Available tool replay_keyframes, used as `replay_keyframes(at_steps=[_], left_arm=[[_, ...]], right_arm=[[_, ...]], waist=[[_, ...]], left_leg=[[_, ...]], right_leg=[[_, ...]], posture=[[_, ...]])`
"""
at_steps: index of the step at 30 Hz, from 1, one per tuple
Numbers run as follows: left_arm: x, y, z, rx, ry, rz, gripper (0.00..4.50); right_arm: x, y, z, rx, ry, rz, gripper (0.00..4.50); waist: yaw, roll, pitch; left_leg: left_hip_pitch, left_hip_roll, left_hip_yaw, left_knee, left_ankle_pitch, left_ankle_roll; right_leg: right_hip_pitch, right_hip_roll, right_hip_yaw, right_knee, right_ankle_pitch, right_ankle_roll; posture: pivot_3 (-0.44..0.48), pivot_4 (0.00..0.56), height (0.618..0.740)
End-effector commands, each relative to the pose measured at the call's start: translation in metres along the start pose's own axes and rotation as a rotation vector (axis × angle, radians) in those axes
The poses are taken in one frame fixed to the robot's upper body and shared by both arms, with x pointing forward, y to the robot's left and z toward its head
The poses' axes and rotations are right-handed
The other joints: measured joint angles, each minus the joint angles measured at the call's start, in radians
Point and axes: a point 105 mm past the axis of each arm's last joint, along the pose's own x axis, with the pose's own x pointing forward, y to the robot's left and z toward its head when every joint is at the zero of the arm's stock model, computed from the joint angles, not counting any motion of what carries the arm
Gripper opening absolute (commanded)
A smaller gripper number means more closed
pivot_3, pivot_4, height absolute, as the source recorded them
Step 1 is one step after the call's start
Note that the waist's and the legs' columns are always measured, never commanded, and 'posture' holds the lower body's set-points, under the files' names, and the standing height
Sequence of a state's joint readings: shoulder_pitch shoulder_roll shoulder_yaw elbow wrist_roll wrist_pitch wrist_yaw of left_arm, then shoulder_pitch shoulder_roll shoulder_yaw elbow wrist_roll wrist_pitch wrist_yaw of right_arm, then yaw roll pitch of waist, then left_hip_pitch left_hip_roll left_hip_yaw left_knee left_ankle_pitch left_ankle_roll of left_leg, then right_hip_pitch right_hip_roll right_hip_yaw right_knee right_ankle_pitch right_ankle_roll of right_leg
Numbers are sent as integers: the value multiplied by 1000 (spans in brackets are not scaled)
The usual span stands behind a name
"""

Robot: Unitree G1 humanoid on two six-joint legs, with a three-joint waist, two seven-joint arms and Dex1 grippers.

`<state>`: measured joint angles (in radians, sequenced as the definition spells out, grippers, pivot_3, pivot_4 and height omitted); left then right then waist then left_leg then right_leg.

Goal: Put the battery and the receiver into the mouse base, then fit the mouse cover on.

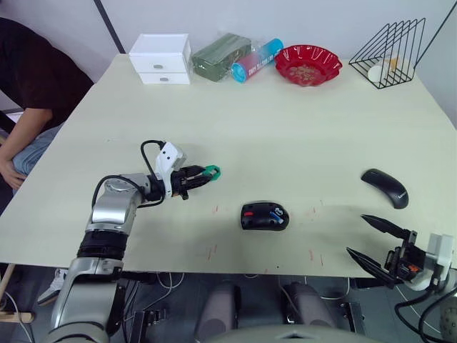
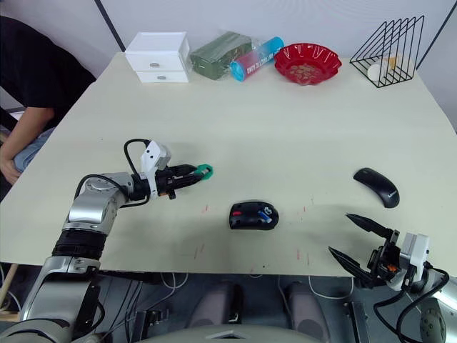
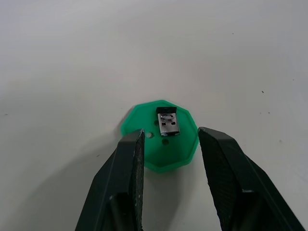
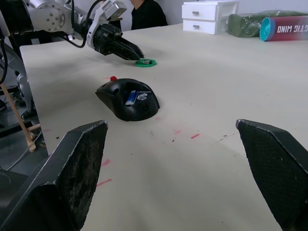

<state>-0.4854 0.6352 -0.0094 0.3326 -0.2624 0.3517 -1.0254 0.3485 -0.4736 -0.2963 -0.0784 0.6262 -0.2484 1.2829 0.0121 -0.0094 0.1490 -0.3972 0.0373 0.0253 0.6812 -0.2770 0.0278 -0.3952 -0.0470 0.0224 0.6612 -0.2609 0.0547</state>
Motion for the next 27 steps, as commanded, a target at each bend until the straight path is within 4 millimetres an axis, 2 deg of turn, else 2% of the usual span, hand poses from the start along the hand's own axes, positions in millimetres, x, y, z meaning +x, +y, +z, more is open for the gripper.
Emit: replay_keyframes(at_steps=[1,9,27], left_arm=[[0,3,12,35,-35,11,1896],[2,11,12,47,-43,47,1896],[15,4,11,87,-37,27,1896]], right_arm=[[1,1,7,-42,-15,6,4500],[1,1,6,-40,-10,7,4500],[-1,4,5,-36,-8,8,4500]], waist=[[0,0,0],[0,0,0],[0,0,0]], left_leg=[[0,0,0,0,0,0],[0,0,0,0,0,0],[0,0,0,0,0,0]], right_leg=[[0,0,0,0,0,0],[0,0,0,0,0,0],[0,0,0,0,0,0]], posture=[[0,150,740],[0,150,740],[0,150,740]])
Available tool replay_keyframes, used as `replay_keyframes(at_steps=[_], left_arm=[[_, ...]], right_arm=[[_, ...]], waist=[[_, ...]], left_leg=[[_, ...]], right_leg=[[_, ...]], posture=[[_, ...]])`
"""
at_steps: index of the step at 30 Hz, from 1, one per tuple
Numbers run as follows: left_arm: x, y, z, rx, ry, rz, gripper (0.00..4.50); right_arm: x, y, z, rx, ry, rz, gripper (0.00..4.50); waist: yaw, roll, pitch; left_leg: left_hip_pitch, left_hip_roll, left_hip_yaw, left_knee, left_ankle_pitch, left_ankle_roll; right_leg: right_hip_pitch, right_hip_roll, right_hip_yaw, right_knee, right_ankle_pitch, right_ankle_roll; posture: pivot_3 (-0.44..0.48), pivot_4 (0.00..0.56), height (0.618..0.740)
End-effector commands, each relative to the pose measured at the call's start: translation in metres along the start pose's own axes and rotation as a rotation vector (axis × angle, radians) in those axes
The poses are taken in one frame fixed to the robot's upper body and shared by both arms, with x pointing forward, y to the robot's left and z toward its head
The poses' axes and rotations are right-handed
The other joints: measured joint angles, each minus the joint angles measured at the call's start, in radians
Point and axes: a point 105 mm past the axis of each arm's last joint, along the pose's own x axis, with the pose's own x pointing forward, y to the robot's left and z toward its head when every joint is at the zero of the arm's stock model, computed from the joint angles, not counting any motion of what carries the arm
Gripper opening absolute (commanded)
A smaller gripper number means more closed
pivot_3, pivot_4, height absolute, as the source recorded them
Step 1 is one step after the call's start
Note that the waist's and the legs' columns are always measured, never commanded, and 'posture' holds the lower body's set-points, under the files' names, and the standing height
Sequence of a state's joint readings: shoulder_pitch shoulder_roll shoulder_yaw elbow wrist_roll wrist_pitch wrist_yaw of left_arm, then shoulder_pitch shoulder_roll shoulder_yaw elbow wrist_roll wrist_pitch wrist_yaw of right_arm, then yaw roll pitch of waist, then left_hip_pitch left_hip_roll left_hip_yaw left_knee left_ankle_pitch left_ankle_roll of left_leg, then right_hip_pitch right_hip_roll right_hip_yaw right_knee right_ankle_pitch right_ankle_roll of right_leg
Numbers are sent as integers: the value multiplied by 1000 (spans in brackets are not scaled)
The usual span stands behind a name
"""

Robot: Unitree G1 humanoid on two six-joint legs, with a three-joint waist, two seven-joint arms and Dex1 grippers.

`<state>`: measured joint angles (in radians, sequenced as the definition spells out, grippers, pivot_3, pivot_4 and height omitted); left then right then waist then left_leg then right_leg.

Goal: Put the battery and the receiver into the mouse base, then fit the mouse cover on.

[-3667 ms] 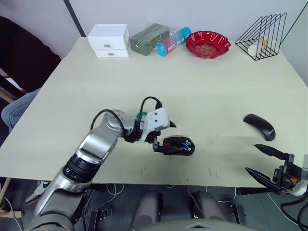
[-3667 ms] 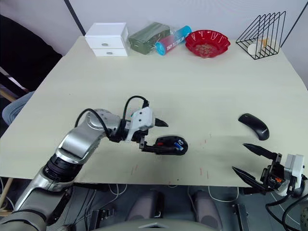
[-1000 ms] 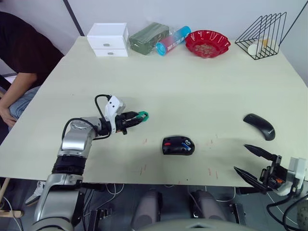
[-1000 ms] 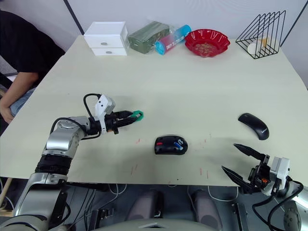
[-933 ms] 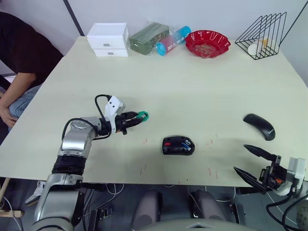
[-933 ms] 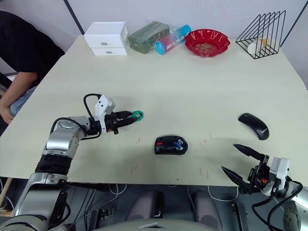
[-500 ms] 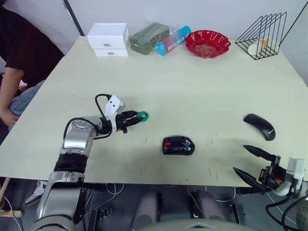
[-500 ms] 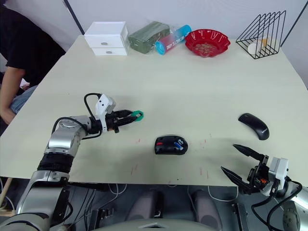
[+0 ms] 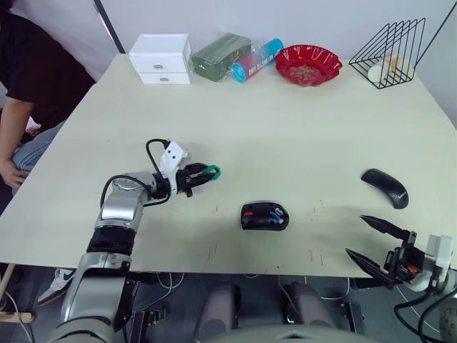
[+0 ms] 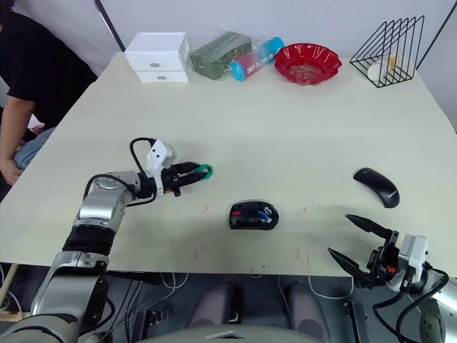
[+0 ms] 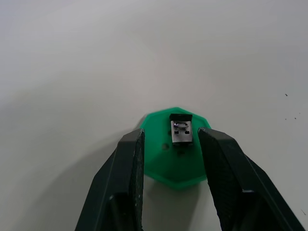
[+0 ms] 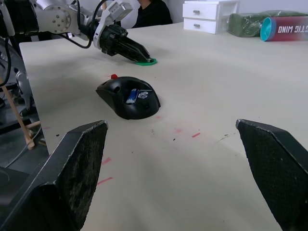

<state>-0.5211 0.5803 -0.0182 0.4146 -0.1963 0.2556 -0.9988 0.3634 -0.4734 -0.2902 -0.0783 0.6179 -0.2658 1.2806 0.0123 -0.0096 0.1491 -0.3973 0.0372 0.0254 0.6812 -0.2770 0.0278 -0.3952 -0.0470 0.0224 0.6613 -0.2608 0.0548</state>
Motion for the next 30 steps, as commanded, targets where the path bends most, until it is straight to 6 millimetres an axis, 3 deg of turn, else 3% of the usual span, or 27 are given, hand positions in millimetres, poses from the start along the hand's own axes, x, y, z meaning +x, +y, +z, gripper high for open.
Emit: replay_keyframes(at_steps=[1,30], left_arm=[[2,2,13,41,-26,1,1896],[0,3,-1,71,28,-6,1896]], right_arm=[[0,1,7,-33,-18,8,4500],[1,0,6,-38,-17,11,4500]], waist=[[0,0,0],[0,0,0]], left_leg=[[0,0,0,0,0,0],[0,0,0,0,0,0]], right_leg=[[0,0,0,0,0,0],[0,0,0,0,0,0]], posture=[[0,150,740],[0,150,740]])
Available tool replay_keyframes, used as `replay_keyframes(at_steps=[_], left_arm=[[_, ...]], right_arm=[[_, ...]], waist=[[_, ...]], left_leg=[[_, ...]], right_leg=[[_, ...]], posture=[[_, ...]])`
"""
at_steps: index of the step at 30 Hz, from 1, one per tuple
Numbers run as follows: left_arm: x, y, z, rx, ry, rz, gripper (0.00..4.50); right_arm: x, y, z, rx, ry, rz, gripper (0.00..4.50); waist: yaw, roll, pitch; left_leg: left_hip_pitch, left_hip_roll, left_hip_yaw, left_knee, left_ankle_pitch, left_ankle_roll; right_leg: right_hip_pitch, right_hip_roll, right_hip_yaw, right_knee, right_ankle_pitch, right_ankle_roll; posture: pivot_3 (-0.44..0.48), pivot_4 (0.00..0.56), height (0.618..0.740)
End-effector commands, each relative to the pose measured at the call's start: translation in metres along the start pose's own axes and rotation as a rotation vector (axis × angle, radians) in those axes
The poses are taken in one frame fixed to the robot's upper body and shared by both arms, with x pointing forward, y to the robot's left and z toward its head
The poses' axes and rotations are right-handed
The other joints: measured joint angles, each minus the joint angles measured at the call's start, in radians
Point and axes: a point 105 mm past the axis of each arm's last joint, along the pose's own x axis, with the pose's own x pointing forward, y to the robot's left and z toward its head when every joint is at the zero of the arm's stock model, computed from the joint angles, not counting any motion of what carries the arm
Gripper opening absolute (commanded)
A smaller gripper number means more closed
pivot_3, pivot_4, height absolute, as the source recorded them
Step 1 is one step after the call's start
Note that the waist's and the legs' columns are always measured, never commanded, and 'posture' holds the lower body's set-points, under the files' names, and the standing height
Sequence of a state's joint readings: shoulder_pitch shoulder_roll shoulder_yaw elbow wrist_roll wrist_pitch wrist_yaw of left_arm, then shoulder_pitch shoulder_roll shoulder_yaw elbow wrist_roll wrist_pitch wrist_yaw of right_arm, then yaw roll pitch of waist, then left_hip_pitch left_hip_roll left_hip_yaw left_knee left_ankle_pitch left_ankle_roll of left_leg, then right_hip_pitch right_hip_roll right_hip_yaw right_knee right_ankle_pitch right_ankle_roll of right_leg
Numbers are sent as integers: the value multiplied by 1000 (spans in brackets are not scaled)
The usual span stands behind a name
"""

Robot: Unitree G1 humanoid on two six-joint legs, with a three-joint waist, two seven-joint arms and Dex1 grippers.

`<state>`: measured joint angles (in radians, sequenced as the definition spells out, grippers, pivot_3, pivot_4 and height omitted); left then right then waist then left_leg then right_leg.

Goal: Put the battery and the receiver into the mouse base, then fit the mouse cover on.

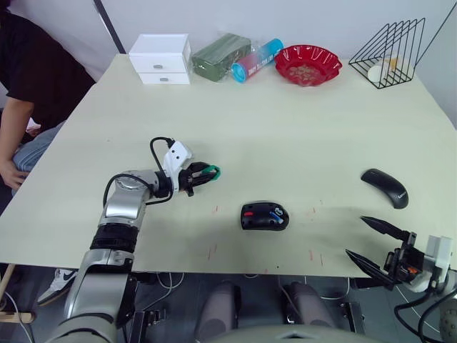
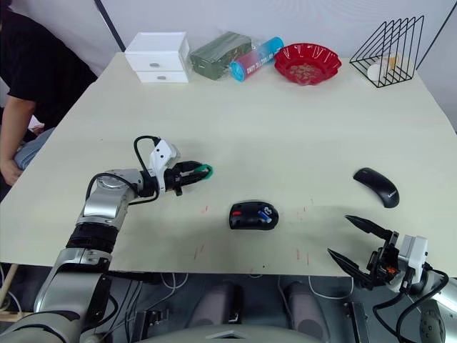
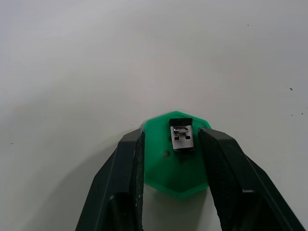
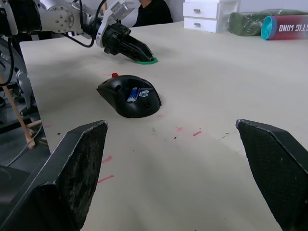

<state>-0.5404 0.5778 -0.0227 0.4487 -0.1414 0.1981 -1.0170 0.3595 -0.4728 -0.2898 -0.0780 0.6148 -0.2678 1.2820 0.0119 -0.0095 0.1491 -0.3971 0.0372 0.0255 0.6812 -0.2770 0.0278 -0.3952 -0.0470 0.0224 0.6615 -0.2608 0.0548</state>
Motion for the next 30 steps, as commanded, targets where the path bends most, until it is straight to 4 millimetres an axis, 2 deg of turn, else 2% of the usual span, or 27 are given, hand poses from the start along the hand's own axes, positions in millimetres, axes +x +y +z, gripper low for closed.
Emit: replay_keyframes(at_steps=[1,2,3,4,7,8,18,24,30], left_arm=[[-2,0,-1,6,7,-3,1896],[-2,0,-2,2,7,-4,1896],[-3,1,-3,0,8,-3,1474],[-3,1,-3,-2,8,-1,1357],[-4,1,-5,-2,12,-1,138],[-4,1,-5,-3,12,-1,24],[-5,0,-5,6,18,-6,25],[-8,5,8,7,-22,5,25],[-13,5,11,43,-7,-8,25]], right_arm=[[1,1,6,-33,-18,8,4500],[1,0,6,-33,-18,7,4500],[1,0,7,-34,-19,7,4500],[1,0,7,-34,-21,7,4500],[1,-1,7,-34,-22,6,4500],[1,-1,7,-34,-23,6,4500],[3,-2,9,-38,-43,9,4500],[4,-2,13,-38,-69,12,4500],[6,-3,17,-45,-93,29,4500]], waist=[[0,0,0],[0,0,0],[0,0,0],[0,0,0],[0,0,0],[0,0,0],[0,0,0],[0,0,0],[-1,0,0]], left_leg=[[0,0,0,0,0,0],[0,0,0,0,0,0],[0,0,0,0,0,0],[0,0,0,0,0,0],[0,0,0,0,0,0],[0,0,0,0,0,0],[0,0,0,0,0,0],[0,0,0,0,0,0],[0,0,0,0,0,0]], right_leg=[[0,0,0,0,0,0],[0,0,0,0,0,0],[0,0,0,0,0,0],[0,0,0,0,0,0],[0,0,0,0,0,0],[0,0,0,0,0,0],[0,0,0,0,0,0],[0,0,0,0,0,0],[0,0,0,0,0,0]], posture=[[0,150,740],[0,150,740],[0,150,740],[0,150,740],[0,150,740],[0,150,740],[0,150,740],[0,150,740],[0,150,740]])
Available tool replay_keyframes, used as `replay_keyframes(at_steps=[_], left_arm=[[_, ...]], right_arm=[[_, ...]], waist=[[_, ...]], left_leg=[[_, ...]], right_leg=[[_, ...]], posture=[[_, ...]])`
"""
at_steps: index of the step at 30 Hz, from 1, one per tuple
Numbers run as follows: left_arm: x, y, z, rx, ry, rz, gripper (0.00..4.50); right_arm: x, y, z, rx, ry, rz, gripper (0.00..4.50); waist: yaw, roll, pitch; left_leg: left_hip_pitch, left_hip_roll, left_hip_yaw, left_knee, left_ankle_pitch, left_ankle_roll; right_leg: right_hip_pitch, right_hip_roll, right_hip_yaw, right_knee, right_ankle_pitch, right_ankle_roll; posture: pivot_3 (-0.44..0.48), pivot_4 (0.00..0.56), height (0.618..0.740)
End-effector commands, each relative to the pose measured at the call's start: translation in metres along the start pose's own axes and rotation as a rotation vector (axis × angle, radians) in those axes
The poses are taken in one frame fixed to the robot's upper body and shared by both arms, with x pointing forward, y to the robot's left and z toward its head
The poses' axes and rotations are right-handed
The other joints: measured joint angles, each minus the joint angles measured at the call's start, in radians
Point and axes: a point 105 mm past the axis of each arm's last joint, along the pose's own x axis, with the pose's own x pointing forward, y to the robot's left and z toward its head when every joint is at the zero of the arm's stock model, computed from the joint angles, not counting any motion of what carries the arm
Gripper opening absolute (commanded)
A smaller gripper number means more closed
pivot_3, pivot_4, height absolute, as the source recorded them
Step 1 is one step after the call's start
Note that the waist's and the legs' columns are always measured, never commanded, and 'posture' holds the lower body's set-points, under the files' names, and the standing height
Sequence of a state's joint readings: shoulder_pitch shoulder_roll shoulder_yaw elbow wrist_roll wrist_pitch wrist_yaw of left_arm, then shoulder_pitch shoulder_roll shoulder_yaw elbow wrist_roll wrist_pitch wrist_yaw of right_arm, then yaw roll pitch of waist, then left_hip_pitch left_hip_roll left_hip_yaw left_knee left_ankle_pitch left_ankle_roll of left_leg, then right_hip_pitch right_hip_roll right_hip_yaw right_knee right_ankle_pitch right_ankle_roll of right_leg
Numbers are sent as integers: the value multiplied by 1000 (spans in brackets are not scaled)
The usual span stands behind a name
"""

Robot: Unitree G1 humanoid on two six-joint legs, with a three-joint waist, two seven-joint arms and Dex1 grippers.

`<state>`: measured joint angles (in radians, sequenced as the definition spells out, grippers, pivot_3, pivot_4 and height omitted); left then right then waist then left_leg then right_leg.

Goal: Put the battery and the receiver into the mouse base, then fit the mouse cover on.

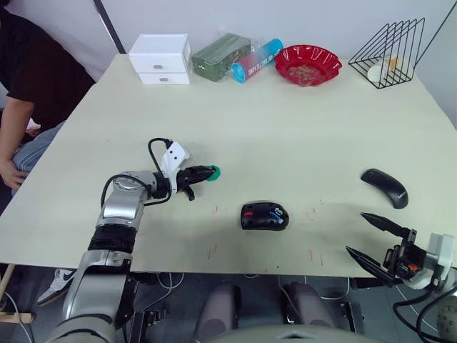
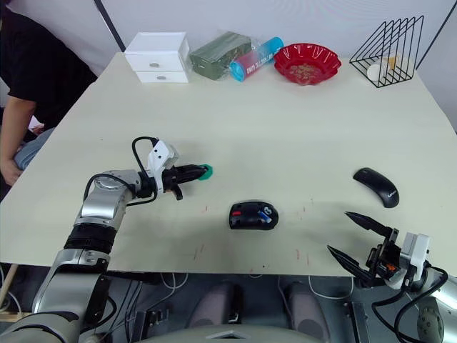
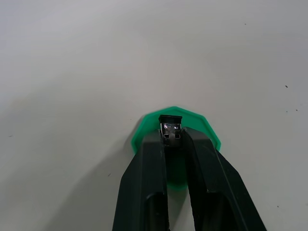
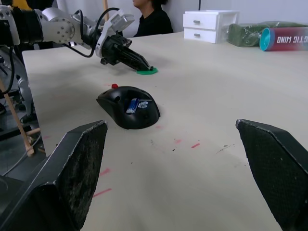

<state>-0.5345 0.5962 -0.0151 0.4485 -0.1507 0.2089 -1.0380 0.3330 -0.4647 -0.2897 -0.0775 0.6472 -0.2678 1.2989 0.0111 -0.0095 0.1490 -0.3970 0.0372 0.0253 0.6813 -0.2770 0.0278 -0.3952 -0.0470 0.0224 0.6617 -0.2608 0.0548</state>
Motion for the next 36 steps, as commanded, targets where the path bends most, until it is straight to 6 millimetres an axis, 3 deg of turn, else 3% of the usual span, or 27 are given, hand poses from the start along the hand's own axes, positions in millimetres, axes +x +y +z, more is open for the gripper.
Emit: replay_keyframes(at_steps=[1,15,22,29,34,36], left_arm=[[-9,3,14,67,-10,-6,25],[-24,0,28,143,-15,-72,25],[-35,-12,51,242,-66,-214,25],[-30,-29,77,317,-113,-338,25],[-24,-39,89,332,-134,-397,25],[-20,-45,94,353,-147,-431,25]], right_arm=[[3,0,12,-38,-49,22,4500],[8,-6,19,-45,-88,43,4500],[15,-14,27,-28,-57,79,4500],[37,-28,40,61,-37,13,4500],[52,-29,48,178,-15,17,4500],[68,-26,52,212,32,16,4500]], waist=[[0,0,0],[1,0,0],[1,0,0],[1,-1,1],[1,-1,1],[-2,-1,1]], left_leg=[[0,0,0,0,0,0],[0,0,0,0,0,0],[0,0,0,0,0,0],[-1,0,0,1,0,0],[-1,0,0,1,0,0],[-1,0,0,1,0,0]], right_leg=[[0,0,0,0,0,0],[0,0,0,0,0,0],[0,0,0,0,0,0],[0,0,0,0,0,0],[0,0,0,0,0,0],[-1,0,0,0,0,0]], posture=[[0,150,740],[0,150,740],[0,150,740],[0,150,740],[0,150,740],[0,150,740]])
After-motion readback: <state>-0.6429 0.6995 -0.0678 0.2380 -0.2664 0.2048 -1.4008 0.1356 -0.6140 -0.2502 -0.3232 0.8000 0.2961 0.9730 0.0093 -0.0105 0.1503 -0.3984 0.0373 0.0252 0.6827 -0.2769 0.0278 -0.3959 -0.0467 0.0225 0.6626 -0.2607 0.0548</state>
